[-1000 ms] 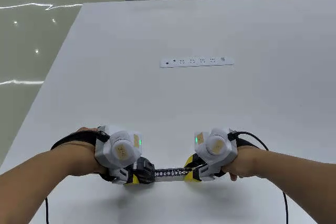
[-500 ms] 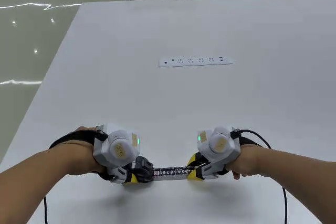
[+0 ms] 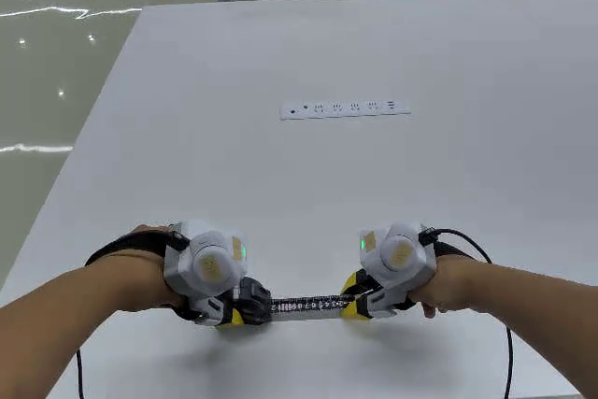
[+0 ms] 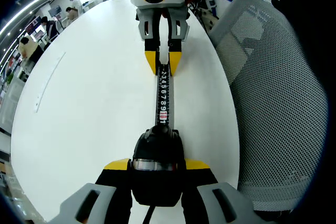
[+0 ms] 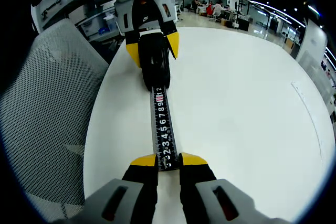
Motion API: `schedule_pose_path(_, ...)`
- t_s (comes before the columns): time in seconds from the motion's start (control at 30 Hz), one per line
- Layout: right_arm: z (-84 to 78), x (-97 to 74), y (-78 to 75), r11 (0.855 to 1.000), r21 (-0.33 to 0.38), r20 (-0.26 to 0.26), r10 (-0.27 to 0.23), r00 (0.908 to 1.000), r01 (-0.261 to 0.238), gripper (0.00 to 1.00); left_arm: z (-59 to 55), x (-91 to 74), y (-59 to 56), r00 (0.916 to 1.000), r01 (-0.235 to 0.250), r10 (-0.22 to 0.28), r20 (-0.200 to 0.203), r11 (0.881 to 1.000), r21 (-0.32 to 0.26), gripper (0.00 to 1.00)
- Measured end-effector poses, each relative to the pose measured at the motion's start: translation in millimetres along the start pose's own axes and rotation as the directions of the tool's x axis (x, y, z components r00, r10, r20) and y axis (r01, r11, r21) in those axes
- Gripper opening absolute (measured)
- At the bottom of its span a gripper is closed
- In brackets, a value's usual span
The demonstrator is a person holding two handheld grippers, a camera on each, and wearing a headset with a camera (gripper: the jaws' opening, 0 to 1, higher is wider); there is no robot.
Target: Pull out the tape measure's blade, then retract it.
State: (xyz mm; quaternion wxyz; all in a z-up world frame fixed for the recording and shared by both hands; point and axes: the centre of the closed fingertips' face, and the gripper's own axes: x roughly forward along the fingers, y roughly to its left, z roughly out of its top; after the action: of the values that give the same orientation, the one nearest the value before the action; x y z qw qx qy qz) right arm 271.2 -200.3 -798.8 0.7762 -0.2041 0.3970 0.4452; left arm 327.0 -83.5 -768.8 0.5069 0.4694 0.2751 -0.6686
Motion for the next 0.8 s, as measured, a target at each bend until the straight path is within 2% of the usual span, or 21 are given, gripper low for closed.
schedule_pose_path(0.8, -12.6, -11.2, -1.9, 1.000, 0.011, -0.008, -0.009, 0.9999, 0.009, 0.13, 0.0, -0.6, -0.1, 1.0000, -0.006, 0.006, 0.004, 1.000, -0.004, 0.32)
